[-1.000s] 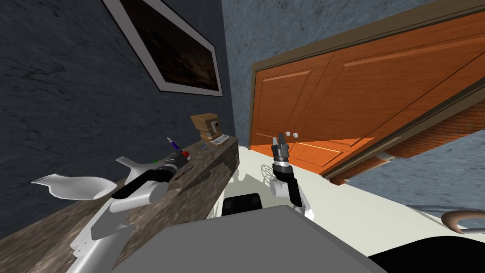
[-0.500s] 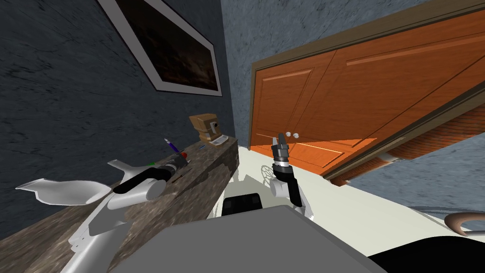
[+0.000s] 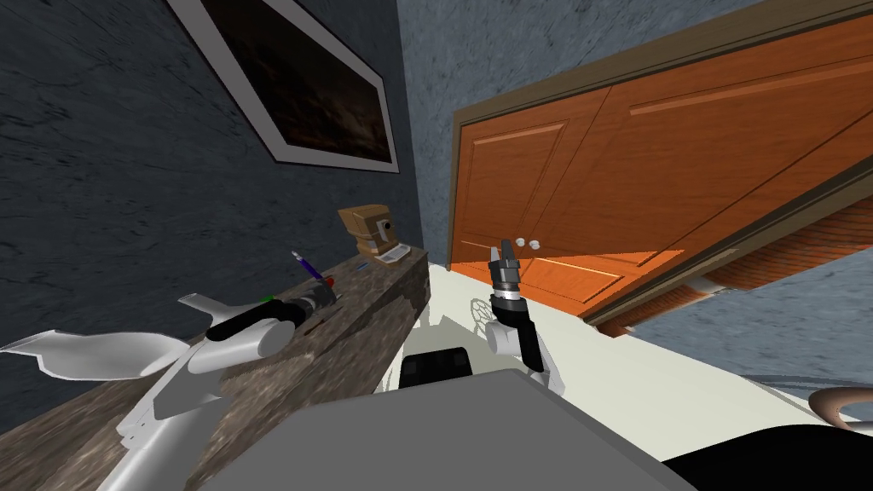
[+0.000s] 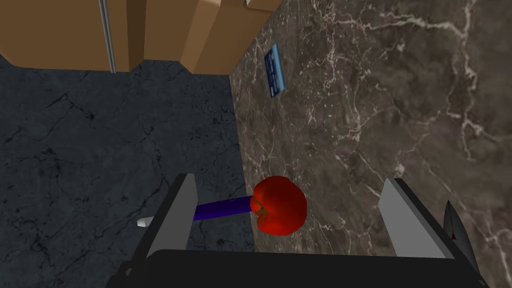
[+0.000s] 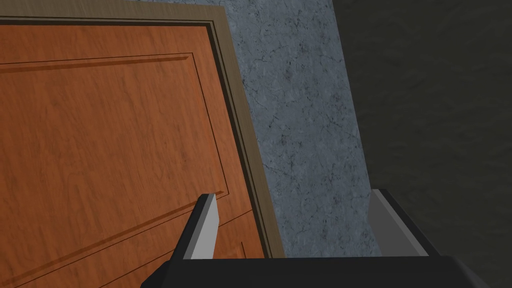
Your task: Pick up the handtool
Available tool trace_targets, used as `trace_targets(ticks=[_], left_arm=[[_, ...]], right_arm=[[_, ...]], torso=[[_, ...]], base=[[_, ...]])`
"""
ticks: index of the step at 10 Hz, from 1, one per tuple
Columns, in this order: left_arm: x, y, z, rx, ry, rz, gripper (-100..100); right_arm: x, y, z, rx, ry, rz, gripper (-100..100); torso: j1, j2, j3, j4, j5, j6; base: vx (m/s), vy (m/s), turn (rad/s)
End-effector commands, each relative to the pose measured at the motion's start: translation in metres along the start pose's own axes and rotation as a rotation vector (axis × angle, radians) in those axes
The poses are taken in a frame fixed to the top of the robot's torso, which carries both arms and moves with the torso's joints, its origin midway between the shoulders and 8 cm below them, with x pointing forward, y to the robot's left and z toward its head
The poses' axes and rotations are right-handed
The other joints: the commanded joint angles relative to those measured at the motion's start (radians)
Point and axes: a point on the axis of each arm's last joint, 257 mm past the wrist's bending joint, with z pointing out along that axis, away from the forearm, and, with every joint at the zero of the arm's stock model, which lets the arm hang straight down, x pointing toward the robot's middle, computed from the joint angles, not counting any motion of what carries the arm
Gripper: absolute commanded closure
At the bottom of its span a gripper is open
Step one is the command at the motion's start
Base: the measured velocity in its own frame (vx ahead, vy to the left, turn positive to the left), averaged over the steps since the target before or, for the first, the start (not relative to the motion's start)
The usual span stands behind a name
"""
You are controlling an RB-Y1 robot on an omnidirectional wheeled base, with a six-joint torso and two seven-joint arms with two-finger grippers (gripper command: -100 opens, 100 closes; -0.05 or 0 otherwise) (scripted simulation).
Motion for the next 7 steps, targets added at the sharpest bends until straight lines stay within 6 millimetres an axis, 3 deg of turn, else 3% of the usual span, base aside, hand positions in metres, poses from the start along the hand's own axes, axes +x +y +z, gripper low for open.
trace_targets(ticks=[1,7], left_arm=[[-0.01,0.009,0.003,-0.053,-0.016,-0.021,-100],[-0.035,0.043,0.002,-0.223,-0.07,-0.062,-100]], right_arm=[[0.0,0.0,0.0,0.0,0.0,0.0,0],[0.0,0.0,0.0,0.0,0.0,0.0,0]], torso=[[0.0,0.0,0.0,0.0,0.0,0.0],[0.0,0.0,0.0,0.0,0.0,0.0]], base=[[0.053,-0.011,0.006],[0.045,0.001,0.006]])
